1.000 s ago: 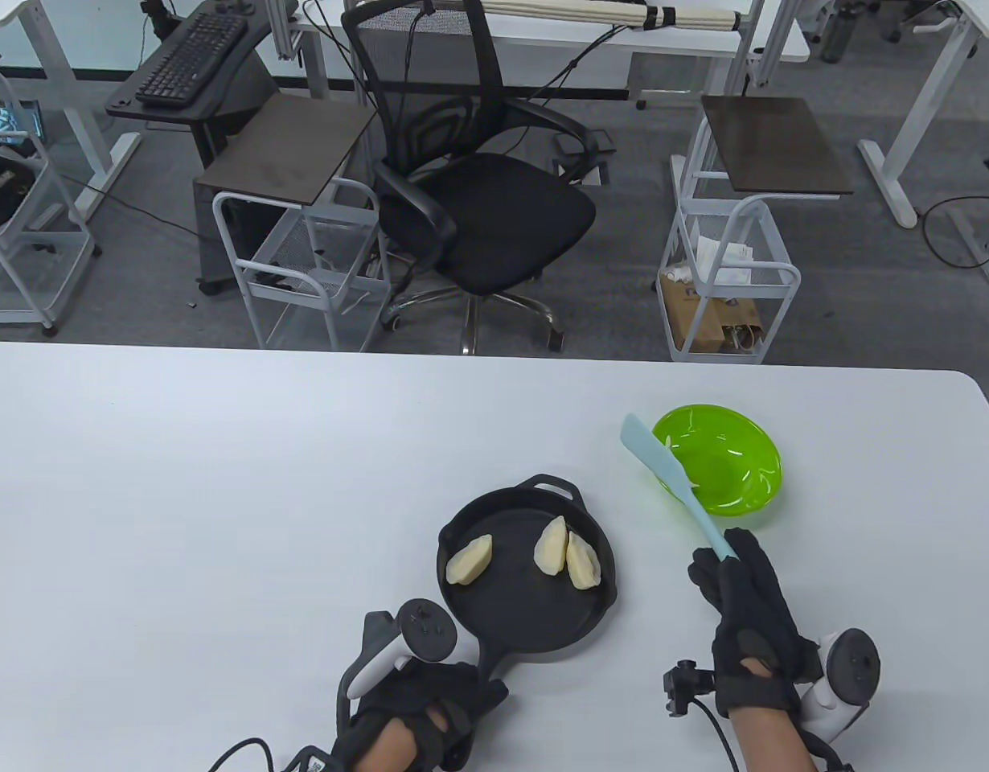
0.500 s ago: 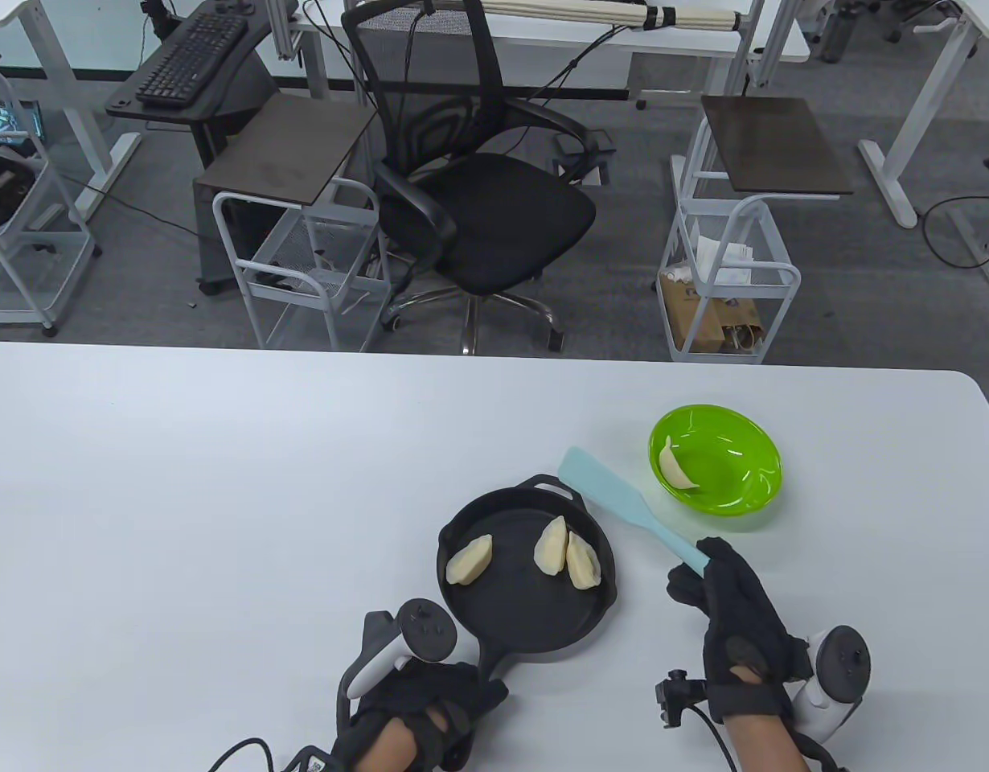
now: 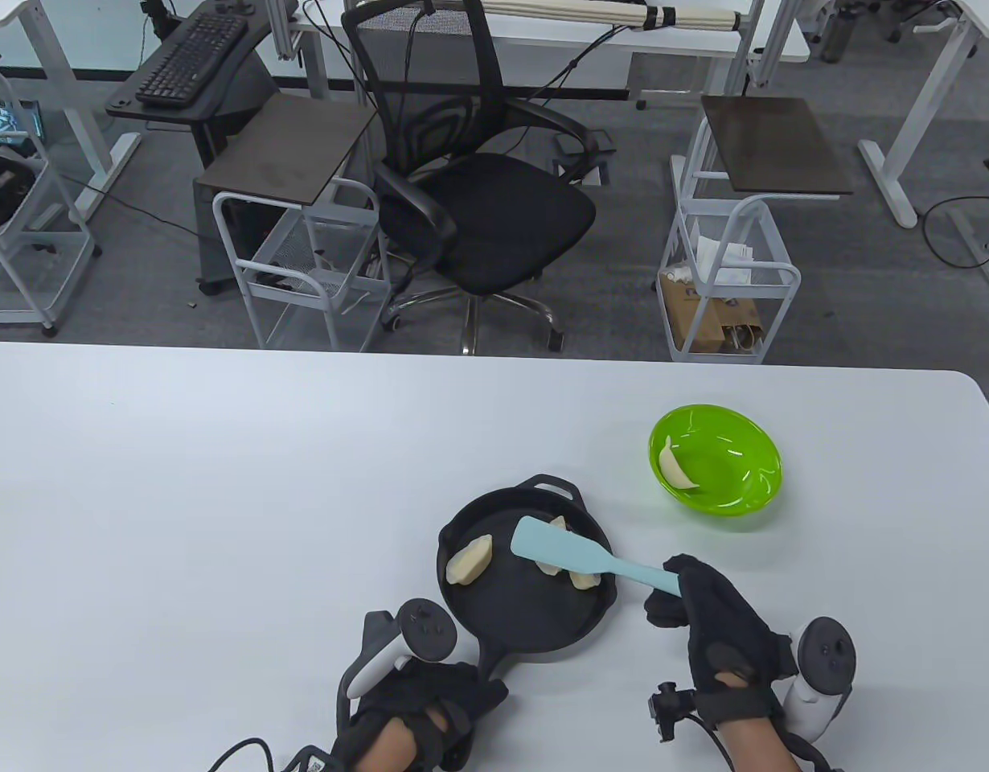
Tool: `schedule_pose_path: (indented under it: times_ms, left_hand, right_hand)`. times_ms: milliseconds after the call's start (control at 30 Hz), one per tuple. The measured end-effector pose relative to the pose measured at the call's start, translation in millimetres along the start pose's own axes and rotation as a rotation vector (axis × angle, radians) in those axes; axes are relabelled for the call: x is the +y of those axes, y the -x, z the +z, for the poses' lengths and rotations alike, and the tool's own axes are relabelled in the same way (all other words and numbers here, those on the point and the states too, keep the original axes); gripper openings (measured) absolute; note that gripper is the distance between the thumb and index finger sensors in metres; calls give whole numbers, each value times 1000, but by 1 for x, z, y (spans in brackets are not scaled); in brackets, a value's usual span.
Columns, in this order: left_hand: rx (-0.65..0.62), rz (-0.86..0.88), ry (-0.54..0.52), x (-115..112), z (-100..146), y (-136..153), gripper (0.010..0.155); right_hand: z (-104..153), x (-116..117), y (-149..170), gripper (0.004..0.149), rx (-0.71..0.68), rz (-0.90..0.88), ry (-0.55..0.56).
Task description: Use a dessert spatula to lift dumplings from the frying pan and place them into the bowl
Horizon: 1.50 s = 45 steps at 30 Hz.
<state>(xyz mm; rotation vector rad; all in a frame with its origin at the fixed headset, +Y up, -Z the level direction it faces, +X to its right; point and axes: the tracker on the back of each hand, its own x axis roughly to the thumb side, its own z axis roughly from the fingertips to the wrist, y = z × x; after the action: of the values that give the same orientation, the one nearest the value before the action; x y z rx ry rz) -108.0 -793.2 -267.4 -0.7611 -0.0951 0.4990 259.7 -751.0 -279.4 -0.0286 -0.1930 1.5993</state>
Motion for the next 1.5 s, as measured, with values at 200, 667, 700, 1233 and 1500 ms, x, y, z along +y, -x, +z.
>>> schedule_pose_path:
  times_ms: [200,667,700,1233,1500]
  left_hand:
    - [0,0,0,0,0,0,61]
    - [0,0,0,0,0,0,61]
    - [0,0,0,0,0,0,61]
    - [1,2,10,0,0,0,61]
    - [1,2,10,0,0,0,61]
  right_hand:
    - [0,4,0,59,1,31,-36]
    - [5,22,10,59,42,47,-99]
    - [5,23,10,59,45,47,-101]
    - [10,39,24,60,129,-13,-156]
    - [10,45,27,61,157,-12,-219]
